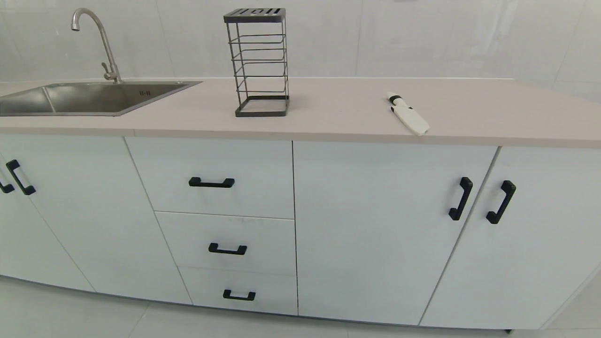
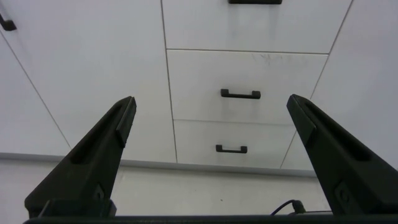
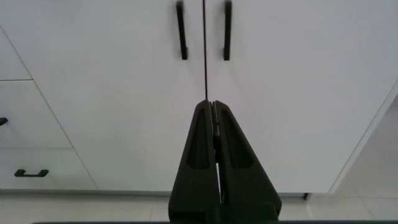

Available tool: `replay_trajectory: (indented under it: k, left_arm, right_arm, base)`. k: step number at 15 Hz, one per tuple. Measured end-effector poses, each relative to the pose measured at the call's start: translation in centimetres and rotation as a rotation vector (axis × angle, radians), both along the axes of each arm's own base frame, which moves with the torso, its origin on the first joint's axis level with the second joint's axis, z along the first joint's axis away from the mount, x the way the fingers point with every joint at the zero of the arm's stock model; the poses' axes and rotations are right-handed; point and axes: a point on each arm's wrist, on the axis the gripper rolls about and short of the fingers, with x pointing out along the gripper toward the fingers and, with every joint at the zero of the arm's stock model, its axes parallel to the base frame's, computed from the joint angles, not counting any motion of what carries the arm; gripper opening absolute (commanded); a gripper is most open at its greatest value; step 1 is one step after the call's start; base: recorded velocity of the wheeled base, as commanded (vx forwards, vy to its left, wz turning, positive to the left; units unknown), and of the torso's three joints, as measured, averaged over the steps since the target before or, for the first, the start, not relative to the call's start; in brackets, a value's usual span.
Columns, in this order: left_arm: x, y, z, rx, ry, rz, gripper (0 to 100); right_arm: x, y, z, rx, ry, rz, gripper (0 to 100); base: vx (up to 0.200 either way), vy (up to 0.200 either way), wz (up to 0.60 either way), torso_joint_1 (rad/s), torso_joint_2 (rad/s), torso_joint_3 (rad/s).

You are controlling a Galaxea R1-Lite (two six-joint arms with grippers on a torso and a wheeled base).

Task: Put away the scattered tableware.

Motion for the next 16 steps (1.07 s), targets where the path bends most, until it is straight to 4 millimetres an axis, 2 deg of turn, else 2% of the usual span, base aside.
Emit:
replay_trajectory:
  k: [4,11,16]
  left_arm:
    - [0.00,0.00,0.00,-0.002,0.000,-0.002,100]
    - [0.00,0.01,-0.01,-0.003,0.001,0.000,100]
    - [0.00,0.01,-0.02,-0.003,0.002,0.000,100]
  right_arm:
    - [0.00,0.00,0.02,0.010,-0.003,-0.001,0]
    - [0.00,0.01,0.00,0.000,-0.001,-0.002,0]
    - [0.00,0.01,0.00,0.001,0.000,-0.001,0]
  base:
    - [0.000,0.000,-0.60,0.002,0.00,0.006]
    - [0.000,0.000,0.00,0.005,-0.01,-0.009]
    - [0.000,0.000,0.00,0.092,-0.31,-0.262]
